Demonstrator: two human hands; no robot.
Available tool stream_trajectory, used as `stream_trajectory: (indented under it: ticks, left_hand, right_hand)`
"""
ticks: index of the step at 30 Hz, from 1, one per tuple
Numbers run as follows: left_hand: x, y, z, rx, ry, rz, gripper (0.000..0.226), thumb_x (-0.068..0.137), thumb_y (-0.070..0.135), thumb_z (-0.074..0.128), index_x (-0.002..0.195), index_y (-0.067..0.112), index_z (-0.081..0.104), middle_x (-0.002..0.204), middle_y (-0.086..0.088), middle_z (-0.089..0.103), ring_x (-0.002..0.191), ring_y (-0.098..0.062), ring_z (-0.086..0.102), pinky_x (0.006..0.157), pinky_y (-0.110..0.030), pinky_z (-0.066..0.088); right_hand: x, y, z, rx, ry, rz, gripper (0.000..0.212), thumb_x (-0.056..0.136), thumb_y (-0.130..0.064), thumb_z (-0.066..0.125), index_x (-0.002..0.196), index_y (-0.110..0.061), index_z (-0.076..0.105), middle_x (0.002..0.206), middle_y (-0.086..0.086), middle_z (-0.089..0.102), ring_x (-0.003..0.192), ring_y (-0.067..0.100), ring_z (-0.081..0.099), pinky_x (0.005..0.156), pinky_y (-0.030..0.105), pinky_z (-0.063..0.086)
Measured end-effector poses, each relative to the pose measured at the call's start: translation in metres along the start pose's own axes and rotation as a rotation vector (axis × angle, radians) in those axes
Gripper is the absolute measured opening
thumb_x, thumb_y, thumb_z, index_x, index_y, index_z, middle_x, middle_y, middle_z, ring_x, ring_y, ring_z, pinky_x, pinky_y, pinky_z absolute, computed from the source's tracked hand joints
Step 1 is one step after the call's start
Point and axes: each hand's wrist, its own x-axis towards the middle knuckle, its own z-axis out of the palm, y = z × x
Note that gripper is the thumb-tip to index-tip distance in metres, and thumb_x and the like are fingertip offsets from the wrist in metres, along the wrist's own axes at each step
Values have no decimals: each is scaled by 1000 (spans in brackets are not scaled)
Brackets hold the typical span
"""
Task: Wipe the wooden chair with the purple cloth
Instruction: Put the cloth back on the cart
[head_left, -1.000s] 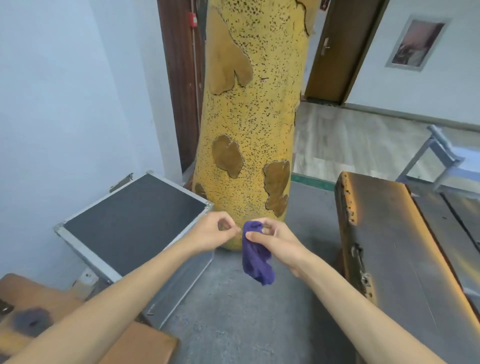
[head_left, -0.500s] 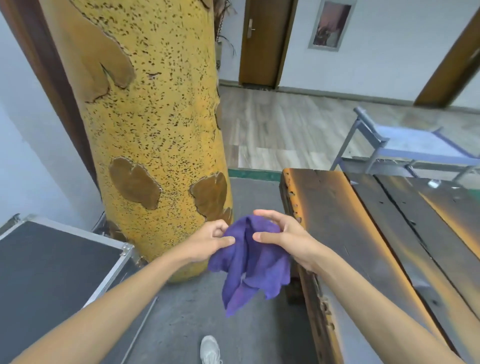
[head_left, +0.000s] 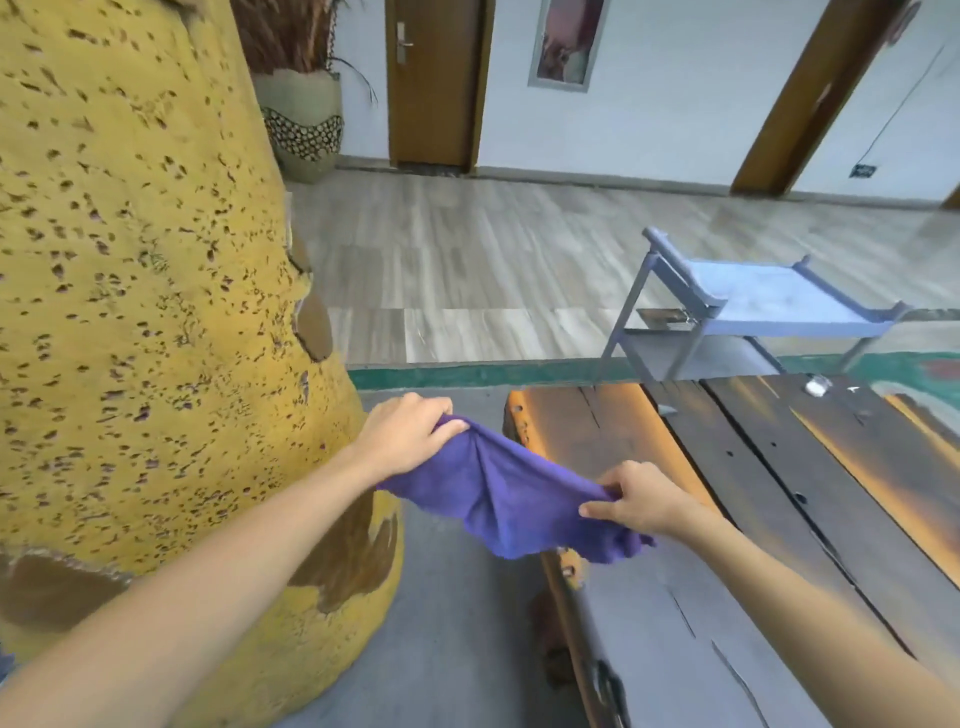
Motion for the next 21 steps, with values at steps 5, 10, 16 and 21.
stream_trajectory:
  ticks: [5,10,16,21]
  left_hand:
    - [118,-20,20,-42,-50,-6,68,81,84,44,62,19,44,65,4,53,73,-29,56,55,-36,32]
    - [235,-32,51,-186,-225,118,74,66,90,49,62,17,35,57,2,42,60,-25,42,54,-39,29]
    - [374,-48,75,-204,-337,165,72,59,82,65,61,18,32,57,5,33,59,-21,32,56,-38,28]
    - [464,-60,93,-203,-501,179,49,81,45,80,62,18,44,63,-1,45,61,-18,40,57,-35,32]
  right_hand:
    - [59,72,-15,243,267,20,39,87,-53,72,65,-26,53,60,-7,56,59,13,52,60,32,43]
    - [131,124,-42,425,242,36,37,77,-55,82,72,-24,63,70,-8,65,61,4,55,58,20,42]
    - [213,176,-85,384,105,82,39,71,-47,90,73,-16,66,72,3,68,69,16,63,64,32,49]
    - [275,200,-108,529,151,106,24,79,-35,87,67,-25,69,57,-10,63,54,6,56,57,28,46]
